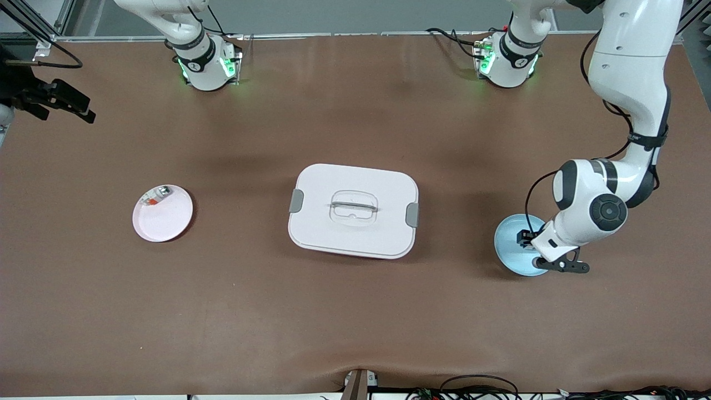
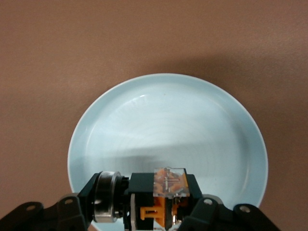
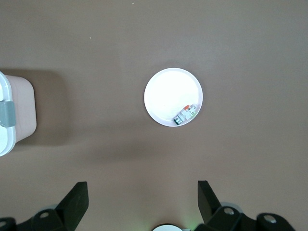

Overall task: Transfer orange switch to right arm and place
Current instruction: 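Close the left gripper on the black-orange switch, then lift the switch with the left gripper while the right gripper moves out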

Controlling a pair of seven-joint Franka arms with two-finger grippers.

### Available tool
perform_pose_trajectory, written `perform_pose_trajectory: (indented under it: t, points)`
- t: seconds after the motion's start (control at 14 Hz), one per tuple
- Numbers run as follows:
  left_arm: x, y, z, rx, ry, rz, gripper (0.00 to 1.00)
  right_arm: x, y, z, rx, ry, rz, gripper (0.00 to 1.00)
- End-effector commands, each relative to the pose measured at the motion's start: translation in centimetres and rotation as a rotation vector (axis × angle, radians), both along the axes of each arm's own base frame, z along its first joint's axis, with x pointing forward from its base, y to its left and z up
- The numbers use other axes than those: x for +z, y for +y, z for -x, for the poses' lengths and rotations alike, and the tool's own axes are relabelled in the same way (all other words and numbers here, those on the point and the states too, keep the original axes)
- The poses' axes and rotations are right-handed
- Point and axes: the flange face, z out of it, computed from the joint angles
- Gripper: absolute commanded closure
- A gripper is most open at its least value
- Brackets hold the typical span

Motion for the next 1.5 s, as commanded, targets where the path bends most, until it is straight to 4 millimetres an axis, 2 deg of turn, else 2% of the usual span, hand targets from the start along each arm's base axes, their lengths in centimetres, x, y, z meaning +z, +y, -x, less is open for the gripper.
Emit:
perform_pose_trajectory:
  t: [0.0, 0.29, 0.64, 0.79, 1.0, 1.07, 1.15, 1.29, 1.43]
  points:
    - [3.8, 0.1, 0.4, 0.028, 0.017, 0.000, 0.63, 0.6, -0.5, -0.2, -0.014, -0.007, -0.012, 0.00]
    - [9.9, -0.1, -0.3, 0.092, 0.060, -0.004, 0.63, -0.2, -0.5, -0.6, -0.012, 0.011, -0.010, 0.00]
    - [18.3, -0.6, -1.6, 0.253, 0.123, 0.112, 0.63, -4.0, -1.3, -2.8, -0.011, 0.086, -0.005, 0.00]
    - [21.2, -0.8, -1.3, 0.379, 0.140, 0.136, 0.63, -5.8, -0.5, -3.9, 0.009, 0.118, -0.008, 0.00]
    - [25.0, -1.7, -0.1, 0.513, 0.139, 0.191, 0.63, -6.1, 1.5, -4.2, 0.049, 0.123, 0.000, 0.00]
    - [26.1, -2.0, 0.2, 0.635, 0.154, 0.228, 0.63, -7.2, 1.7, -4.7, 0.050, 0.145, 0.000, 0.00]
    - [26.9, -2.5, 0.3, 0.811, 0.187, 0.274, 0.63, -9.4, 1.6, -5.6, 0.049, 0.186, -0.002, 0.00]
    - [29.0, -4.2, 0.5, 1.007, 0.217, 0.321, 0.63, -9.8, 1.5, -5.8, 0.045, 0.195, -0.003, 0.00]
    - [30.8, -7.5, 0.6, 1.059, 0.253, 0.380, 0.63, -10.1, 1.4, -5.4, 0.035, 0.229, -0.003, 0.00]
